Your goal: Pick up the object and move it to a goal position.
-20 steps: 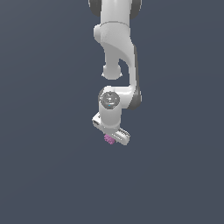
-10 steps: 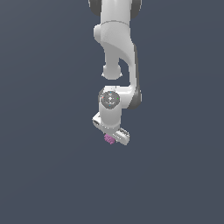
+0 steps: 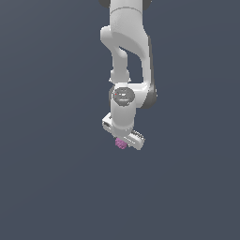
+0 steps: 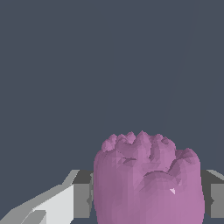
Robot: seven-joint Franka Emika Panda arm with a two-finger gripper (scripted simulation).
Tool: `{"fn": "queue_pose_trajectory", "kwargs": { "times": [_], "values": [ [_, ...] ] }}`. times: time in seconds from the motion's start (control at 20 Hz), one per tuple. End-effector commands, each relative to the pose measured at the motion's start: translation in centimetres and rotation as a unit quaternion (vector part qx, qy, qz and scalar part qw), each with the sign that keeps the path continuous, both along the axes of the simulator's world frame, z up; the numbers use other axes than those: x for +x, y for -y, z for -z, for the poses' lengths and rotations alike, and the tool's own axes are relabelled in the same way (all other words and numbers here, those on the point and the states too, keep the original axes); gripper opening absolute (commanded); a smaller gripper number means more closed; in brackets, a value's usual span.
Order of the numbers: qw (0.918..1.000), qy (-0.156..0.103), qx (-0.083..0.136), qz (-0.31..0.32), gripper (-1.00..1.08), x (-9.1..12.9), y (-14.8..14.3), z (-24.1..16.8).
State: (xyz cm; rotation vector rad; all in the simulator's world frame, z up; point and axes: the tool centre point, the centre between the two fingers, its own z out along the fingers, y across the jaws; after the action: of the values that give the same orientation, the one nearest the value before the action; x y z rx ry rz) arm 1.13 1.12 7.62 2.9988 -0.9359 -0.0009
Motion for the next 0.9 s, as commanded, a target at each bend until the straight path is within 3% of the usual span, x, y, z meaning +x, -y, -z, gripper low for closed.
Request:
{"fn": "queue_pose_trajectory", "kwargs": {
  "times": [0.0,0.85],
  "values": [
    [1.0000,0.001,0.000,0.000,-1.00,-0.5,-0.8,-1.7],
    [1.0000,0.001,-0.001,0.000,-1.00,-5.3,-9.0,-18.7]
  ]
}}
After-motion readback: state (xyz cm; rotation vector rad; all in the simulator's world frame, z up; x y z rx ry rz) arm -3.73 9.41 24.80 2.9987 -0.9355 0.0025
